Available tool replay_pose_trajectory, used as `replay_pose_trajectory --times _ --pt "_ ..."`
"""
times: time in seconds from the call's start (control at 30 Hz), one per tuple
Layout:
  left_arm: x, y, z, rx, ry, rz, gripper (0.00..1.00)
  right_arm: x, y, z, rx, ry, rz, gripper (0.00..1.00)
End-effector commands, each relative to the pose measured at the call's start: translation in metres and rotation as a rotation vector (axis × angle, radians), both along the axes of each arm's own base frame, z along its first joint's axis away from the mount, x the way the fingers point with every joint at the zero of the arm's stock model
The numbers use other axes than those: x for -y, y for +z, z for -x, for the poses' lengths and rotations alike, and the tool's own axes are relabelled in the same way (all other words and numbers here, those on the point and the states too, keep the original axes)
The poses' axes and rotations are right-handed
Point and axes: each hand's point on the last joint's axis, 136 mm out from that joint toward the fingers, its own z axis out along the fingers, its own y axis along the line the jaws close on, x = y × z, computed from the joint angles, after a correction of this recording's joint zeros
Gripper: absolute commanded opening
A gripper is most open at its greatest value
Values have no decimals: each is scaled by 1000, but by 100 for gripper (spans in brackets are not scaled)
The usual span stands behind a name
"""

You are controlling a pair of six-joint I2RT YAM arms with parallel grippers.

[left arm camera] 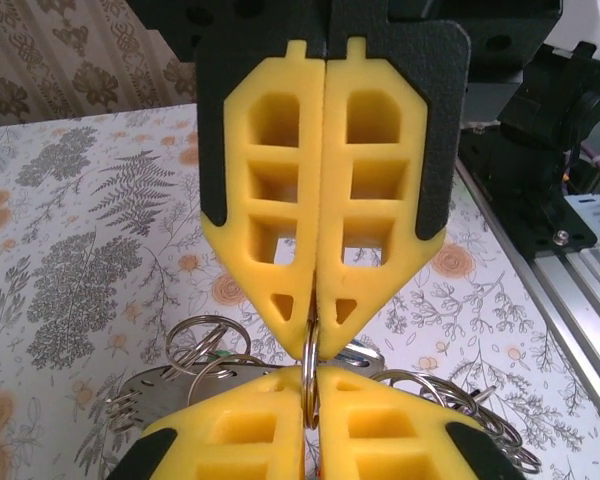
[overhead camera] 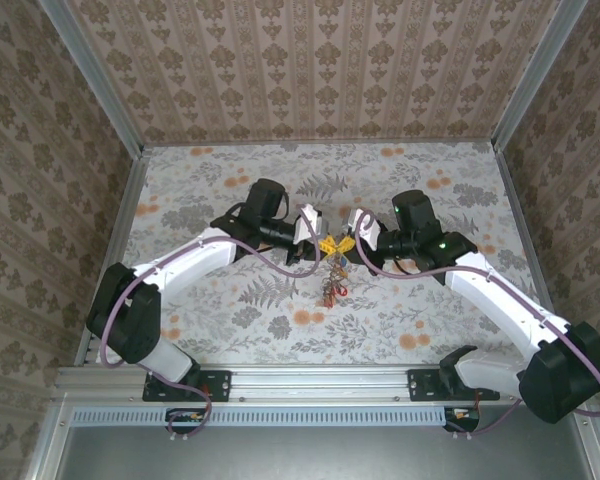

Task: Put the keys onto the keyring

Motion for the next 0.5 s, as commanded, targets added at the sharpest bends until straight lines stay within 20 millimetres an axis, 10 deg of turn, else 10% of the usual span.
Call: replay_pose_trajectory --times 0.0,0.23,0.47 --pt "0 6 1 82 -9 -35 12 -5 20 1 26 40 -30 0" --pt "6 1 2 111 -16 -73 19 -8 19 3 3 52 -16 0" --pt "8 -2 5 116 -33 -91 0 -8 17 2 -4 45 8 0"
